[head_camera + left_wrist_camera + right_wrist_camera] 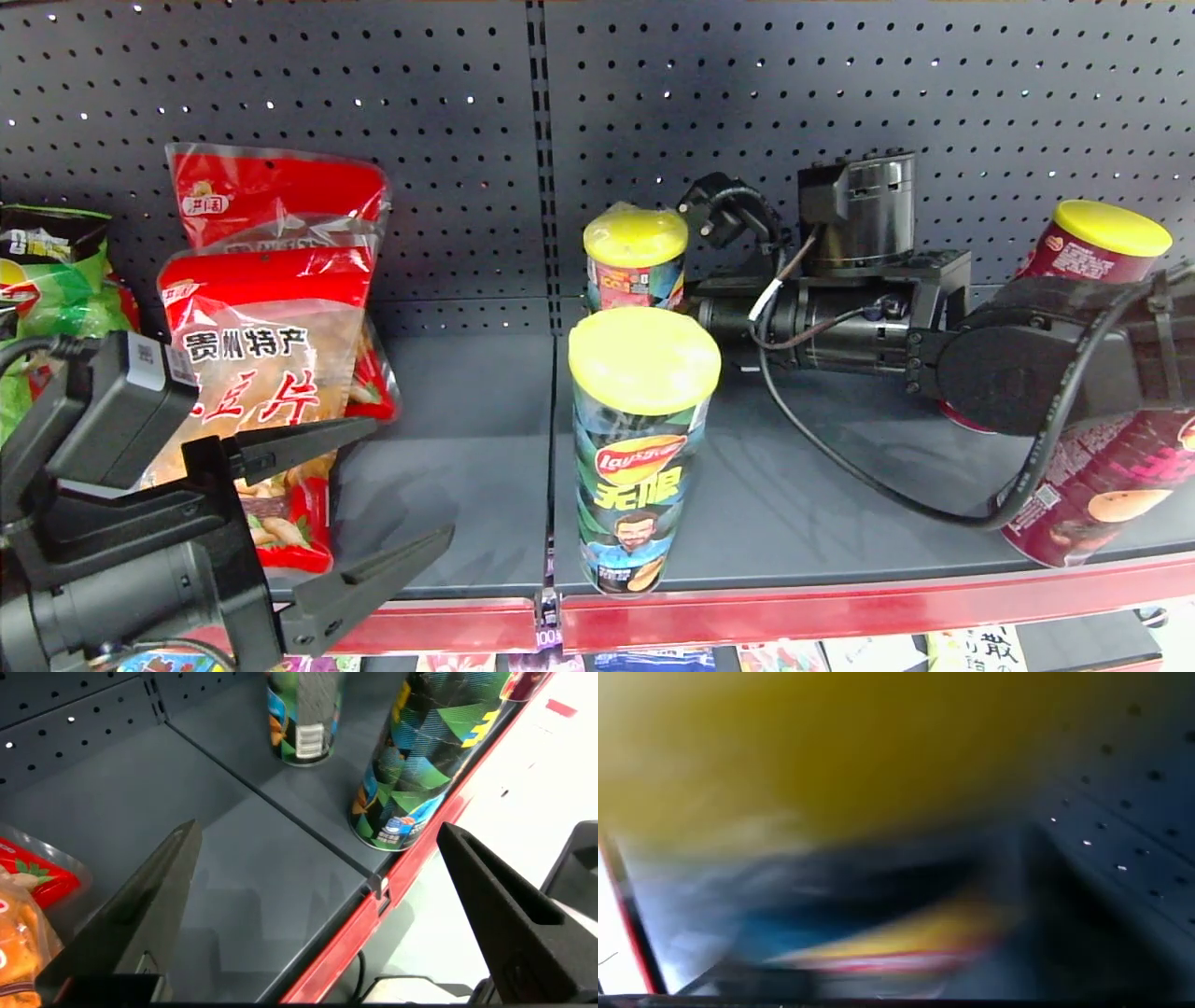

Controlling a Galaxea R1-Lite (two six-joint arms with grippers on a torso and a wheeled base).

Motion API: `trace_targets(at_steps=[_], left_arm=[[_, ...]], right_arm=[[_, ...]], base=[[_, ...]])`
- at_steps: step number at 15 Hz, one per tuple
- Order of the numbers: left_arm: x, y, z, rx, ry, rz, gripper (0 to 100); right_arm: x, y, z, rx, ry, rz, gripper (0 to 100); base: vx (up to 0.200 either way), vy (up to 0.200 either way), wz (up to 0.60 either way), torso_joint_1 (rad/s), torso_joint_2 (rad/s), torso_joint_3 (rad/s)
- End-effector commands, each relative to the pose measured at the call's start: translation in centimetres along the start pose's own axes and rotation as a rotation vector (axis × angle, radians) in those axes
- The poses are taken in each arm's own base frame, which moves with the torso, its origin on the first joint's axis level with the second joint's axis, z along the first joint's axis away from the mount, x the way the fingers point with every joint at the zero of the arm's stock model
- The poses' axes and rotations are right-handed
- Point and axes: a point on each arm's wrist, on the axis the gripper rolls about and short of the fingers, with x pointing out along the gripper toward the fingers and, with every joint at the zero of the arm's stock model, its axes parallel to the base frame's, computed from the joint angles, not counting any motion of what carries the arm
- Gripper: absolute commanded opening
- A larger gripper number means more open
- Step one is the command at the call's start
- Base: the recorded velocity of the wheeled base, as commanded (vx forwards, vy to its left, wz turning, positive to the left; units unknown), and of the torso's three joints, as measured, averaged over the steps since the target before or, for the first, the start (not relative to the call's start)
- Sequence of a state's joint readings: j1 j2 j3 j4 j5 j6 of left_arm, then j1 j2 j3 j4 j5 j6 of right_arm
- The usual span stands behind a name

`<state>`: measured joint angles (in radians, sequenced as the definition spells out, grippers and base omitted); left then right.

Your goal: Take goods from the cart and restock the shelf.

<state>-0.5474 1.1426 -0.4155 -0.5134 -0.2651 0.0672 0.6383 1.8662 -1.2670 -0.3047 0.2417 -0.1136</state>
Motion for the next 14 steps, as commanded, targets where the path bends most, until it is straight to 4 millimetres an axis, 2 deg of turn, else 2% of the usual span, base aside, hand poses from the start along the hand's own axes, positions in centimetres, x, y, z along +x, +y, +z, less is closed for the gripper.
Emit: trace_targets(at_steps=[1, 8, 14], left_arm=[[0.1, 0.0, 0.0, 0.000, 0.003, 0.001, 100], [0.1, 0.0, 0.0, 0.000, 0.003, -0.001, 100], [0.3, 0.1, 0.1, -0.002, 0.006, 0.004, 100]], right_arm=[[-1.1, 0.2, 0.8, -0.008, -0.025, -0.004, 100], [-4.7, 1.3, 0.3, -0.009, -0.018, -0.011, 100], [-9.2, 2.6, -0.3, -0.034, -0.030, -0.008, 100]], base=[[0.000, 0.000, 0.00, 0.000, 0.00, 0.000], [0.000, 0.000, 0.00, 0.000, 0.00, 0.000], [0.000, 0.000, 0.00, 0.000, 0.00, 0.000]])
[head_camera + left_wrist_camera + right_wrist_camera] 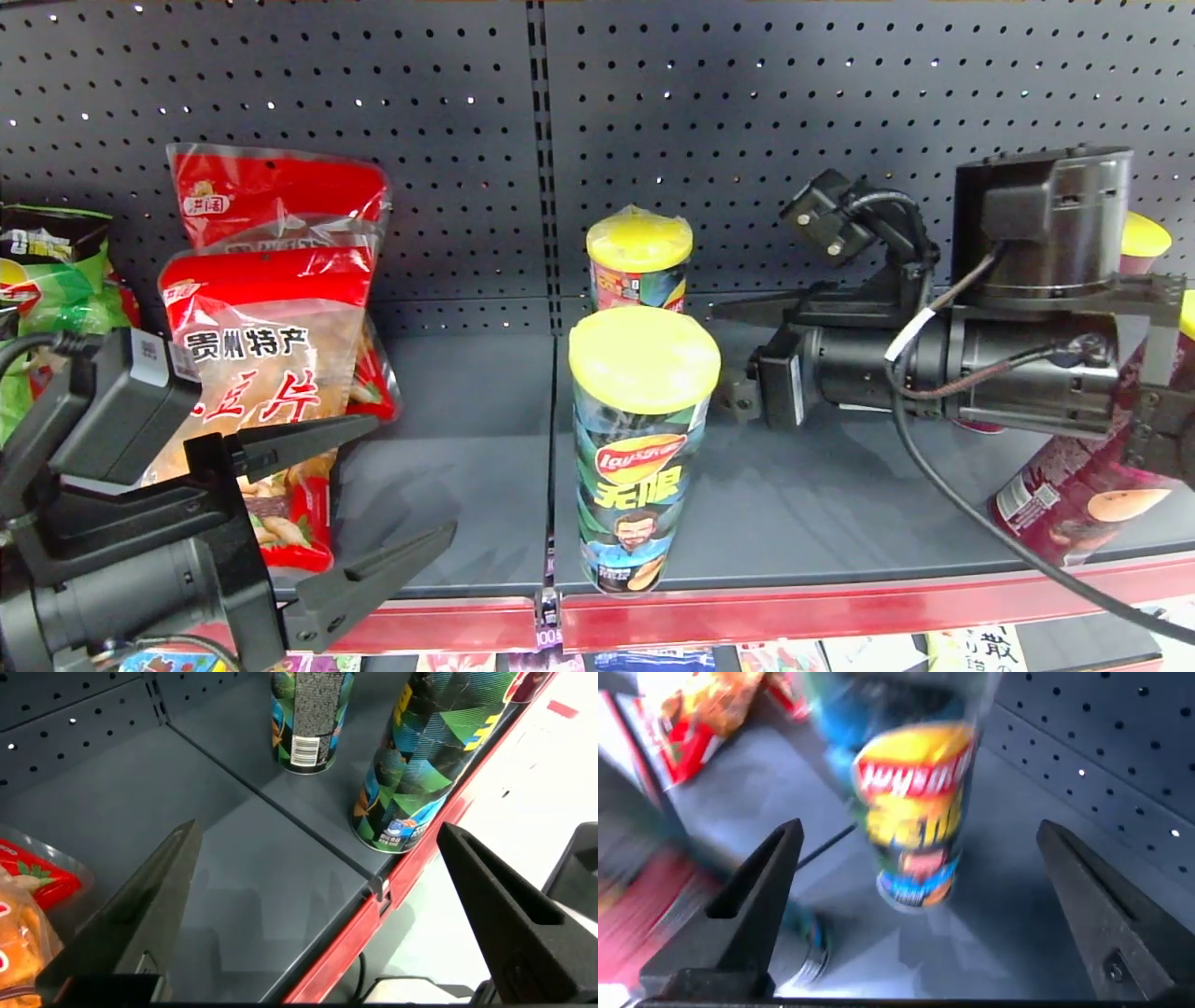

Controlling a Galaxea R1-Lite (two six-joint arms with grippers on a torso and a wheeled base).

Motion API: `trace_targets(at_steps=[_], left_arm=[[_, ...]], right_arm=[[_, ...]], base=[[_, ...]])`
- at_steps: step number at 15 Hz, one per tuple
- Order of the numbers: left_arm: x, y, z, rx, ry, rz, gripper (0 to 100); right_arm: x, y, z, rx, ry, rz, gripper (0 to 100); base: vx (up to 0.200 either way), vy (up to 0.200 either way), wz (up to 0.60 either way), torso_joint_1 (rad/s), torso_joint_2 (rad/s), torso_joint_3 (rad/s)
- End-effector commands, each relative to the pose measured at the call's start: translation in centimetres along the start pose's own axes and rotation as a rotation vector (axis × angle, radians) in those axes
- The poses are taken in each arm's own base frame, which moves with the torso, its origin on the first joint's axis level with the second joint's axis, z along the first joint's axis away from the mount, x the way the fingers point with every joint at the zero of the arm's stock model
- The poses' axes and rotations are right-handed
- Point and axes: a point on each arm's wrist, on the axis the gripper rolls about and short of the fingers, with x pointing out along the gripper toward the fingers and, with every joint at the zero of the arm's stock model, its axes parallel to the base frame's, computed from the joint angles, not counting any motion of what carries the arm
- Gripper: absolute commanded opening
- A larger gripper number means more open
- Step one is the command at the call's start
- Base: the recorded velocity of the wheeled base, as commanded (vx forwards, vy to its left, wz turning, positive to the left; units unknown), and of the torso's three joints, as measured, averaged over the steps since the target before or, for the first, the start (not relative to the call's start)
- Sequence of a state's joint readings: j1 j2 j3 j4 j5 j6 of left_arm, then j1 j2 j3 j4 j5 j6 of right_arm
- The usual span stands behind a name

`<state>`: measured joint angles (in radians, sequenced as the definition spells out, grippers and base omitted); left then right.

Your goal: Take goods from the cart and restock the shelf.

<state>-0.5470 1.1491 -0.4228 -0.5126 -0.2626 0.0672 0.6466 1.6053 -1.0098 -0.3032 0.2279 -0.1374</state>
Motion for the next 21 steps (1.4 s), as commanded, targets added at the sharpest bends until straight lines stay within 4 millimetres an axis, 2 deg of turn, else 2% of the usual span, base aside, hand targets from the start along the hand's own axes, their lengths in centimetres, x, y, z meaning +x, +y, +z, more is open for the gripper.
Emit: trace_targets(at_steps=[1, 5, 9, 14, 15, 19, 21], left_arm=[[0.2, 0.1, -0.1, -0.004, 0.009, 0.007, 100], [0.6, 0.2, -0.4, -0.008, 0.032, 0.014, 100], [0.9, 0.3, -1.0, -0.014, 0.060, 0.020, 100], [1.1, 0.2, -1.8, -0.025, 0.117, 0.015, 100], [1.0, 0.2, -1.9, -0.025, 0.124, 0.014, 100], [1.3, 0.2, -2.1, -0.021, 0.142, 0.009, 100], [1.5, 0.3, -2.1, -0.015, 0.148, 0.007, 100]], right_arm=[[-2.3, 0.5, 0.4, -0.009, -0.035, -0.005, 100], [-4.7, 1.0, 0.6, -0.040, -0.068, -0.015, 100], [-7.1, 1.7, -0.5, -0.053, -0.071, -0.013, 100], [-11.2, 4.2, -3.3, -0.090, -0.076, 0.047, 100], [-12.6, 4.7, -4.2, -0.094, -0.087, 0.058, 100], [-16.6, 5.7, -7.9, -0.092, -0.102, 0.046, 100], [-17.9, 5.8, -9.1, -0.087, -0.118, 0.017, 100]], base=[[0.000, 0.000, 0.00, 0.000, 0.00, 0.000], [0.000, 0.000, 0.00, 0.000, 0.00, 0.000], [0.000, 0.000, 0.00, 0.000, 0.00, 0.000], [0.000, 0.000, 0.00, 0.000, 0.00, 0.000], [0.000, 0.000, 0.00, 0.000, 0.00, 0.000], [0.000, 0.000, 0.00, 0.000, 0.00, 0.000], [0.000, 0.000, 0.00, 0.000, 0.00, 0.000]])
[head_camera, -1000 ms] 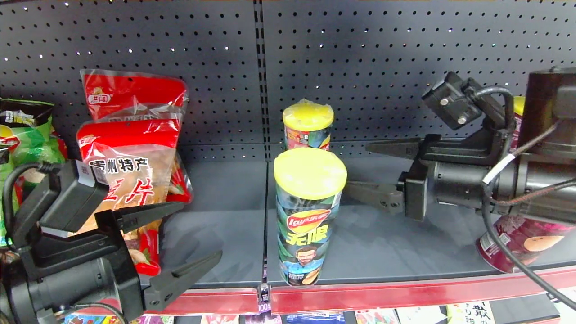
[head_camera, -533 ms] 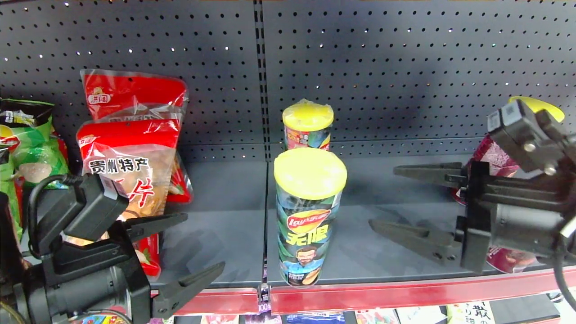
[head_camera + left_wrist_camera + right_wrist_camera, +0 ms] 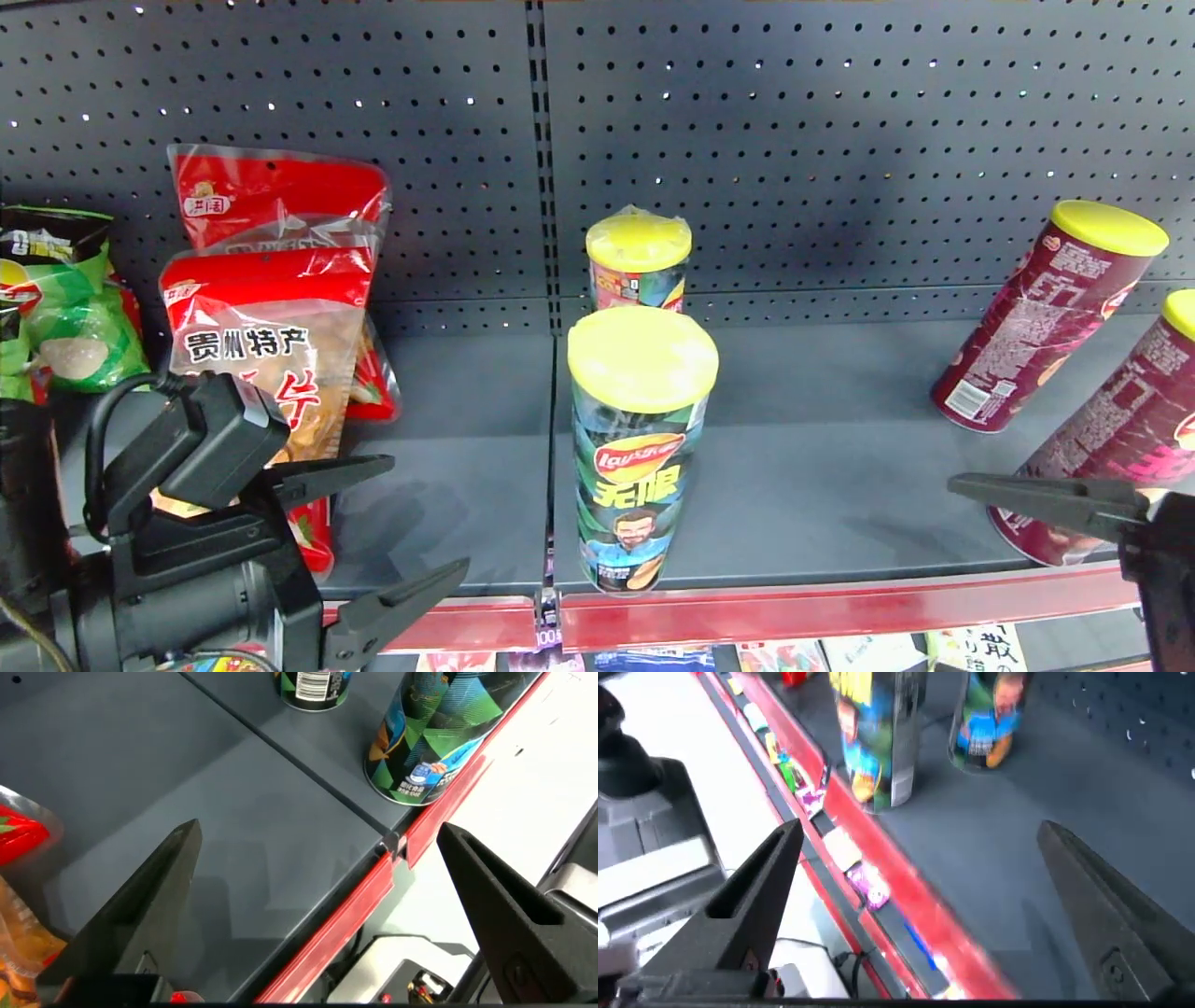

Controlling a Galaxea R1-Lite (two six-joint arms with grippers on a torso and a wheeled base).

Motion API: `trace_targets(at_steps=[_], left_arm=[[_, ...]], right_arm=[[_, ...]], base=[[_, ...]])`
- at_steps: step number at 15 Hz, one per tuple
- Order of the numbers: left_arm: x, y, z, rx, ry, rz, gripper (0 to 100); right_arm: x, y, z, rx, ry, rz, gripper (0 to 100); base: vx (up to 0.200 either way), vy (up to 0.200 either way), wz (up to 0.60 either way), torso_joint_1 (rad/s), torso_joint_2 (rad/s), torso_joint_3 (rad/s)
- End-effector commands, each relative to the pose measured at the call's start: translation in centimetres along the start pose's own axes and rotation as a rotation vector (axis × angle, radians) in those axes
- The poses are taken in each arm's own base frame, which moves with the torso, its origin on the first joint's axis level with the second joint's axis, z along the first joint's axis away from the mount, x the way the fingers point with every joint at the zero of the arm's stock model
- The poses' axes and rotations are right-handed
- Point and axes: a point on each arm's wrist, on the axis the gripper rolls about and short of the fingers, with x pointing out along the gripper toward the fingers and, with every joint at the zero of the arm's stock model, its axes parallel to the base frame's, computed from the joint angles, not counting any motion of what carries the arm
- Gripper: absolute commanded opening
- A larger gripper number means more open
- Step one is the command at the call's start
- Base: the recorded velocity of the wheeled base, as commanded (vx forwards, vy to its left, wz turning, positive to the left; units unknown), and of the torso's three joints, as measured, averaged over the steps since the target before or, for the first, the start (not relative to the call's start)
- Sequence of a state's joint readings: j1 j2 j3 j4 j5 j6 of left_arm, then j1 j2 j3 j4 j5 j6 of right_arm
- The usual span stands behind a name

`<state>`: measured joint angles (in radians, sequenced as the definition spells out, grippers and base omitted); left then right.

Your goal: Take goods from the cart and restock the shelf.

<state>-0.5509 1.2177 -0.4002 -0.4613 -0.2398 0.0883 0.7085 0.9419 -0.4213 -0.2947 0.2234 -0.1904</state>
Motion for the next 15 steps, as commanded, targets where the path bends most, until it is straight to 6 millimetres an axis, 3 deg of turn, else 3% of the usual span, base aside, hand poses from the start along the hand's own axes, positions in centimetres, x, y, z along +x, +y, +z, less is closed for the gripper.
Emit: trace_targets(at_steps=[1, 4, 8, 11, 15], left_arm=[[0.2, 0.1, -0.1, -0.002, 0.009, -0.002, 100], [0.8, 0.2, 0.0, -0.003, 0.019, -0.001, 100], [2.1, 0.4, 0.1, 0.006, 0.048, -0.019, 100], [3.9, 0.3, 0.4, 0.007, 0.078, -0.038, 100], [5.5, 0.4, 0.7, 0.009, 0.101, -0.049, 100]], right_arm=[[-2.0, 0.4, -0.8, -0.006, -0.047, -0.030, 100], [-3.7, 0.1, -1.9, 0.035, -0.068, -0.154, 100], [-6.1, -0.3, -3.8, 0.195, -0.037, -0.492, 100], [-8.2, 1.6, -5.6, 0.264, 0.003, -0.610, 100], [-9.4, 3.4, -7.1, 0.278, 0.026, -0.624, 100]], base=[[0.000, 0.000, 0.00, 0.000, 0.00, 0.000], [0.000, 0.000, 0.00, 0.000, 0.00, 0.000], [0.000, 0.000, 0.00, 0.000, 0.00, 0.000], [0.000, 0.000, 0.00, 0.000, 0.00, 0.000], [0.000, 0.000, 0.00, 0.000, 0.00, 0.000]])
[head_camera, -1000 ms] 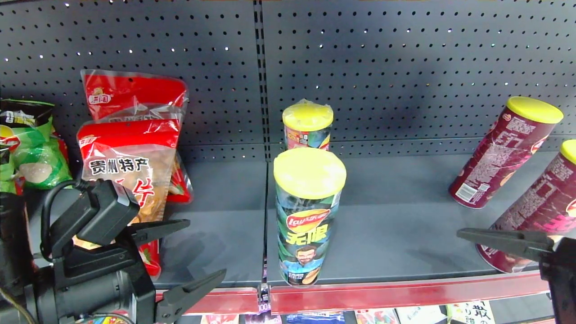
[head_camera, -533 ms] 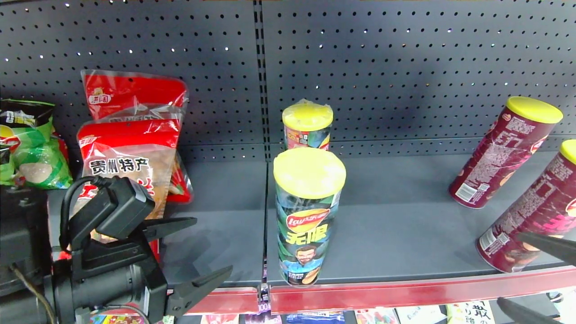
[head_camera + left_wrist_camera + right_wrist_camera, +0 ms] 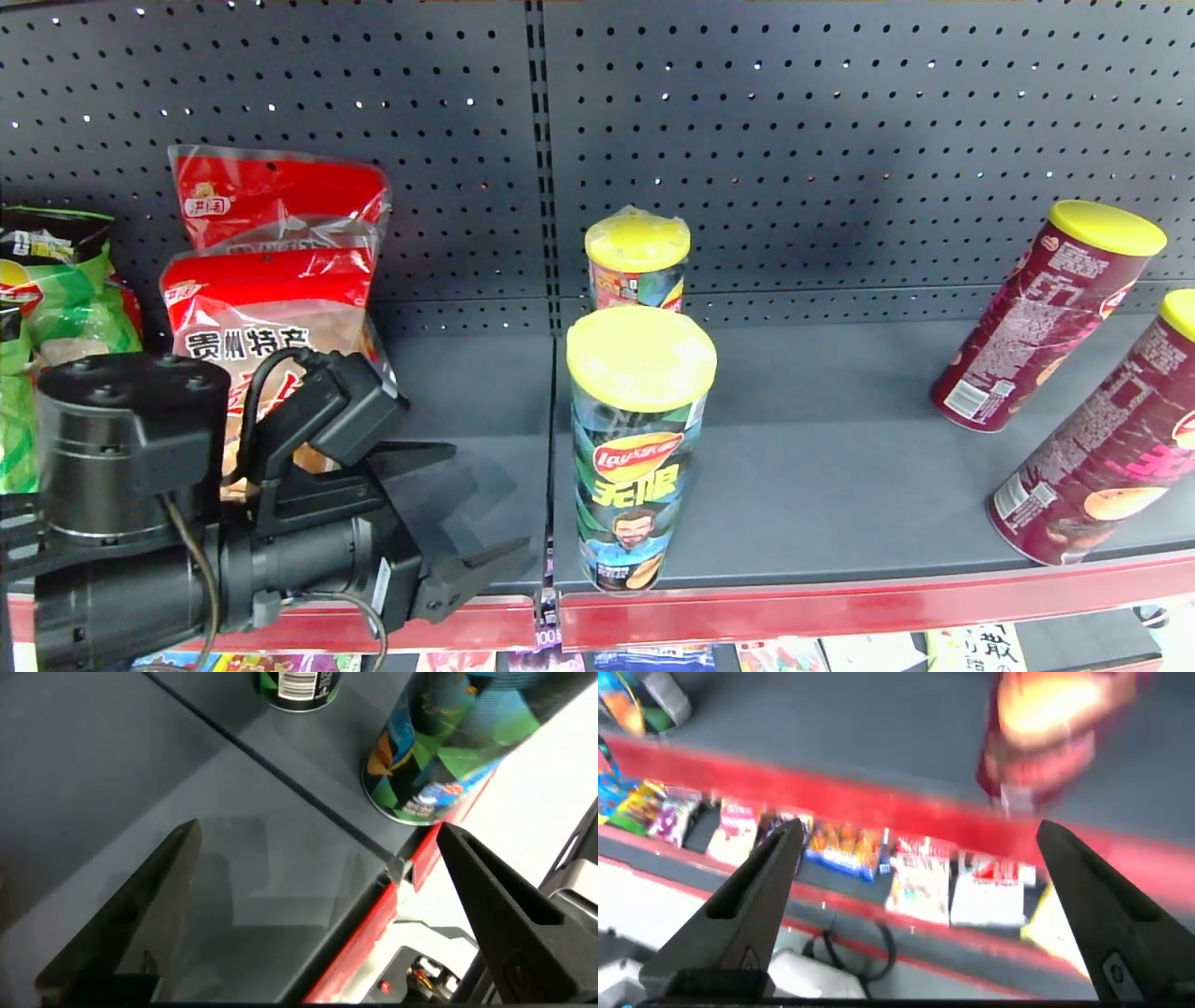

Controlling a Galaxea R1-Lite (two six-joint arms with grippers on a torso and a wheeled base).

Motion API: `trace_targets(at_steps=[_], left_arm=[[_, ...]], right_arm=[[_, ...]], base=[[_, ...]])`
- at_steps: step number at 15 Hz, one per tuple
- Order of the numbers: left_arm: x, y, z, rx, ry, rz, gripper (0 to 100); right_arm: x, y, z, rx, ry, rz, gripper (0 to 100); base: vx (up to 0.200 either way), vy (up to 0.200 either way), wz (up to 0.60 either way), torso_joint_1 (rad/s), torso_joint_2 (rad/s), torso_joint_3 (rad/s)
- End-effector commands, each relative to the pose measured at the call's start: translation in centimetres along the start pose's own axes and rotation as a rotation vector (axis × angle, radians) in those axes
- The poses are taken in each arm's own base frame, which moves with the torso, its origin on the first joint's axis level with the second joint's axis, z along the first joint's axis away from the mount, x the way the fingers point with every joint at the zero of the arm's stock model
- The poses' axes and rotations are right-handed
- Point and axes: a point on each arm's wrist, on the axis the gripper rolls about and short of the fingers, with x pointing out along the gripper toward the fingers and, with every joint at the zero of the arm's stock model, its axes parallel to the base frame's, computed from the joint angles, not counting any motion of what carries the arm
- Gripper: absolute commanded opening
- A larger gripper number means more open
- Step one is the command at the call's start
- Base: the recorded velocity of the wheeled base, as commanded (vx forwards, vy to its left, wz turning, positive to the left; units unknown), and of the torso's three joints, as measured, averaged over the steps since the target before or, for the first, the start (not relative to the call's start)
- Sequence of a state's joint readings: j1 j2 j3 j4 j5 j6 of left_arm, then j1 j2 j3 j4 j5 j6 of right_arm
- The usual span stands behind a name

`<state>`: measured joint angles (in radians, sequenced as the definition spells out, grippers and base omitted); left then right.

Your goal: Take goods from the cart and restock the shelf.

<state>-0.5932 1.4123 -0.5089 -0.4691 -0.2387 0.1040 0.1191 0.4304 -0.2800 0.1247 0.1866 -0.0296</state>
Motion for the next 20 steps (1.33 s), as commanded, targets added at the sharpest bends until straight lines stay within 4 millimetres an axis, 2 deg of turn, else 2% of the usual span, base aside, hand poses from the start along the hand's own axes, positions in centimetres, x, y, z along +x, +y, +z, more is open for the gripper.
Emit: trace_targets(at_steps=[1, 6, 20], left_arm=[[1.9, 0.2, -0.5, -0.006, 0.055, -0.011, 100], [3.9, 0.0, -0.2, 0.020, 0.081, -0.022, 100], [4.5, -0.2, 0.1, 0.026, 0.085, -0.030, 100]], right_arm=[[-1.1, 0.2, -0.5, -0.011, -0.070, -0.016, 100], [-1.0, 0.2, -1.3, -0.004, -0.062, -0.061, 100], [-1.1, 0.2, -1.3, -0.005, -0.062, -0.061, 100]], base=[[0.000, 0.000, 0.00, 0.000, 0.00, 0.000], [0.000, 0.000, 0.00, 0.000, 0.00, 0.000], [0.000, 0.000, 0.00, 0.000, 0.00, 0.000]])
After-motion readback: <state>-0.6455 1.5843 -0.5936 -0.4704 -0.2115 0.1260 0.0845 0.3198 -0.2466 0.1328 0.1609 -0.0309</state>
